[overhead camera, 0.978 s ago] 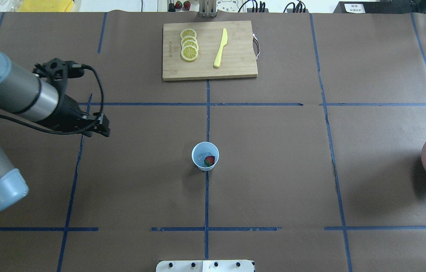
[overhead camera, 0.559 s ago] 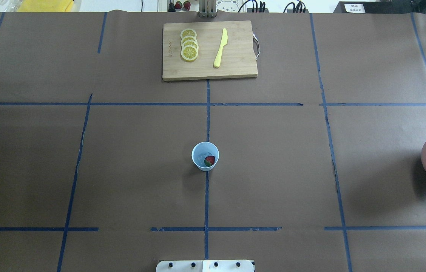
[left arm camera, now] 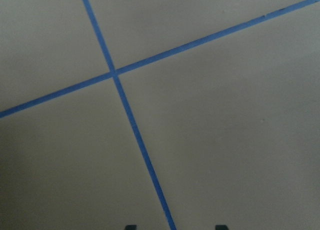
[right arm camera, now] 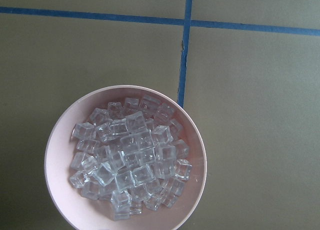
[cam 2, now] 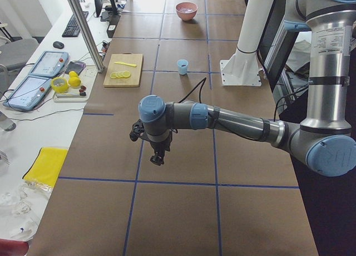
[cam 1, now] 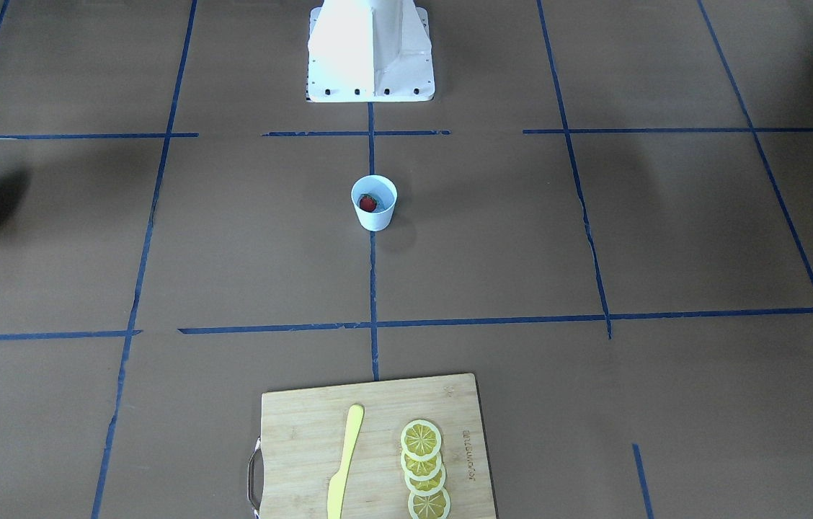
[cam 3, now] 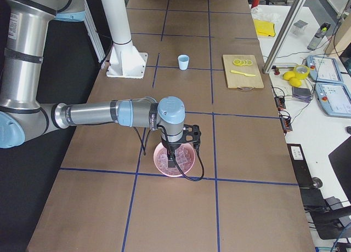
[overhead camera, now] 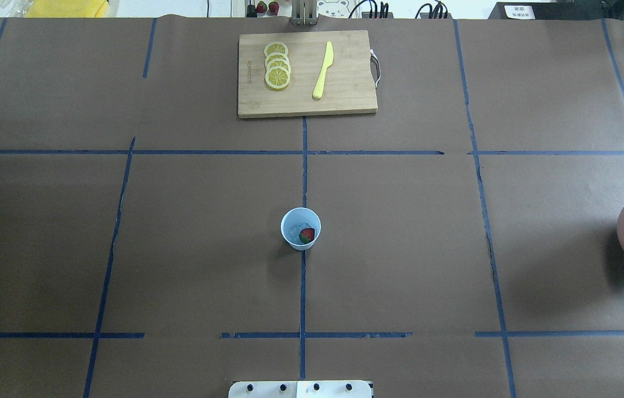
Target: Put ice and strawberries in cup
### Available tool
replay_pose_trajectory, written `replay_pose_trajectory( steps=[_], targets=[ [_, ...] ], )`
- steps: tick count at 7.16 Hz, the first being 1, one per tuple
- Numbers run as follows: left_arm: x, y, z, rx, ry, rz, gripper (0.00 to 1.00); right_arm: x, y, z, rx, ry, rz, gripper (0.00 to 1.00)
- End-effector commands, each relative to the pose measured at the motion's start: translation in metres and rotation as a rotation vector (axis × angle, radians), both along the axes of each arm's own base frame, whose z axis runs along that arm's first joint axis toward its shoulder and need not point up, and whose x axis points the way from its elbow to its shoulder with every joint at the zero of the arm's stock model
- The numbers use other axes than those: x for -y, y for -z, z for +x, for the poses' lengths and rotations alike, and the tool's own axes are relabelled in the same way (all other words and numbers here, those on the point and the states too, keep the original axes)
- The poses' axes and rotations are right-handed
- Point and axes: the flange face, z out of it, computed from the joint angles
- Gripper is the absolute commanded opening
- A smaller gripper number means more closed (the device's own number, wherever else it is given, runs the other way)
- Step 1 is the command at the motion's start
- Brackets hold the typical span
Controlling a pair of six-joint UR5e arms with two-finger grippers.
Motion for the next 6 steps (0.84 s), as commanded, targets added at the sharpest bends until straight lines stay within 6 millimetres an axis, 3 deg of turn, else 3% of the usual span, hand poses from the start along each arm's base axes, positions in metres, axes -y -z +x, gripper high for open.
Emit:
replay_pose_trajectory(
  steps=[1,3,6],
  targets=[
    [-0.005,-0.028,-0.005,-0.028,0.016,-0.067,1.0,0.001,0.006,0.0,-0.001,0.0,0.012,1.0],
    [-0.004,-0.021,-0.005,-0.016,0.06,-0.093,1.0,0.005,0.007,0.001,-0.01,-0.001,0.023,1.0],
    [-0.013,-0.034,-0.006,0.004,0.072,-0.119,1.0,0.012,0.009,0.002,-0.054,-0.005,0.031,1.0]
  ],
)
